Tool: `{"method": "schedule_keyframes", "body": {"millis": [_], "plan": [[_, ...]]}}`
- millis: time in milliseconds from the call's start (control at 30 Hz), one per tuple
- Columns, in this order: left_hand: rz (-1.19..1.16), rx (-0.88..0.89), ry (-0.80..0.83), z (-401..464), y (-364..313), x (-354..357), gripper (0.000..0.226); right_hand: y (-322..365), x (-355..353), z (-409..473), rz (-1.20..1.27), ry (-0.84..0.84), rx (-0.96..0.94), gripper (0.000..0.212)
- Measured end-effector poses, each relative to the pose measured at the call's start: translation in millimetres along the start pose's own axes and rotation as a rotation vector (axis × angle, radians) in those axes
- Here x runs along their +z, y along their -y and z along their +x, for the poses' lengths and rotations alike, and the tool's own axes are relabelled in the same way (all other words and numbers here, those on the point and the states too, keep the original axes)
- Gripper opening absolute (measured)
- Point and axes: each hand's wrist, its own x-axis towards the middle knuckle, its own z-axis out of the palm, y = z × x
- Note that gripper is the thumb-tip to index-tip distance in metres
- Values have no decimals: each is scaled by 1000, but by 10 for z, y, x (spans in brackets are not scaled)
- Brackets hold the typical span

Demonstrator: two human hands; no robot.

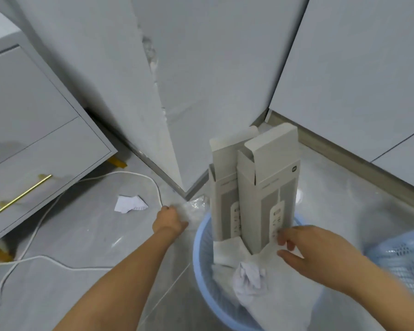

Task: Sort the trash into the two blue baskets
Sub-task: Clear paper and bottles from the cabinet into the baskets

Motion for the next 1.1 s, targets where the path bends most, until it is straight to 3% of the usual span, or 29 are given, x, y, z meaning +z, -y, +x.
{"method": "schedule_keyframes", "body": {"millis": [200,400,567,767,900,1000,1100], "plan": [[139,155,-144,257,12,443,71,85,-2,96,5,-78,-72,24],[12,120,-240,142,159,450,16,74,85,113,8,-39,-39,25],[-250,182,-119,50,248,-103,26,-34,264,94,50,-33,1,25],[-108,370,11,-581,152,-1249,31,99,236,26,152,-90,-87,21],[-212,477,47,-1276,66,-1724,57,306,85,-118,459,-130,-128,29],[-306,520,222,-1756,-56,-1854,42,460,-2,-230,786,-91,-122,41],[-337,593,356,-2119,-224,-1828,9,581,-103,-292,996,-25,-108,77]]}}
